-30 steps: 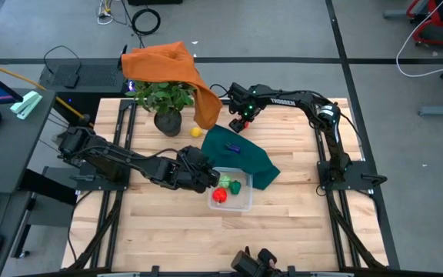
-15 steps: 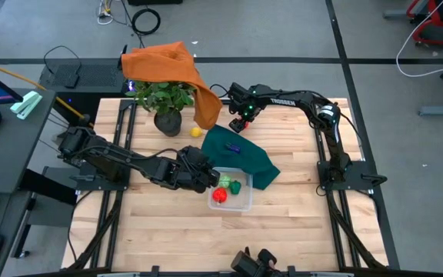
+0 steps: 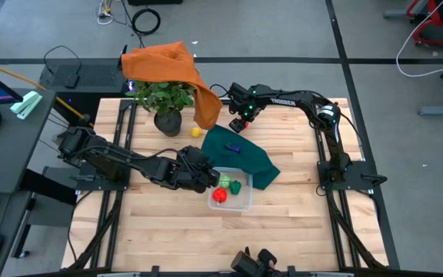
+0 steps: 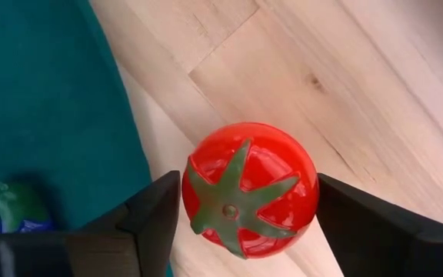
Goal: Pick and placing Produce into tupperware
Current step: Put the tomato into the transparent basket
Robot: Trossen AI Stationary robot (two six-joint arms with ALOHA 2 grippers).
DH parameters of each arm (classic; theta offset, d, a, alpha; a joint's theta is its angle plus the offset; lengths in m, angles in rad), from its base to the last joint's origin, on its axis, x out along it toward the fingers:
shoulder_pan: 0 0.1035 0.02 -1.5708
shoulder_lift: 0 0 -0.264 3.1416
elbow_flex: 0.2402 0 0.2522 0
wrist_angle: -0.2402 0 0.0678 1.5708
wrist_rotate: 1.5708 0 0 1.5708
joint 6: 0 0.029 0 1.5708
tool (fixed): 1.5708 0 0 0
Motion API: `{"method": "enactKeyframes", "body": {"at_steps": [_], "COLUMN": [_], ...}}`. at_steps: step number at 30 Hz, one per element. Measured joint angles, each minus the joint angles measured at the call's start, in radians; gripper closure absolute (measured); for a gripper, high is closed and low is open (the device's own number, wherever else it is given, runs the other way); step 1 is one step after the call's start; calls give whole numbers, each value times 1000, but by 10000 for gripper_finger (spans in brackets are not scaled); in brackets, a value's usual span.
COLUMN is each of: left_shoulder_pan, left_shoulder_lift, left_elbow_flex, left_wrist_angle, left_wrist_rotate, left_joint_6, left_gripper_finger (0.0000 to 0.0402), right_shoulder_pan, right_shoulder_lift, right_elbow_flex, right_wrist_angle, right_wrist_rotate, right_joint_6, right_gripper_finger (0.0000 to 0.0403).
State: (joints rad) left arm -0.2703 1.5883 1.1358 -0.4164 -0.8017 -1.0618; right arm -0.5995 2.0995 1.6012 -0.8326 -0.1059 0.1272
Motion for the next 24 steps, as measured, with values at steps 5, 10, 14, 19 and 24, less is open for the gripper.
{"method": "enactKeyframes", "body": {"at_steps": [5,10,14,19,24], "left_shoulder_pan": [0,0,0,0,0], "left_shoulder_lift": [0,0,0,0,0], "left_elbow_flex": [0,0,0,0,0], "left_wrist_angle": [0,0,0,0,0], "left_wrist_rotate": [0,0,0,0,0], "left_joint_6": [0,1,1,1,2], "left_gripper_finger": [266,272,273,267,271], "right_shoulder_pan": [0,0,0,0,0], "right_shoulder_lift": [0,0,0,0,-5], "right_elbow_flex": [0,0,0,0,0], "right_wrist_angle": [0,0,0,-1,-3], "right_wrist_rotate": [0,0,0,0,0], "right_joint_6": [0,0,0,0,0], "right_gripper_finger": [154,154,154,157,166]}}
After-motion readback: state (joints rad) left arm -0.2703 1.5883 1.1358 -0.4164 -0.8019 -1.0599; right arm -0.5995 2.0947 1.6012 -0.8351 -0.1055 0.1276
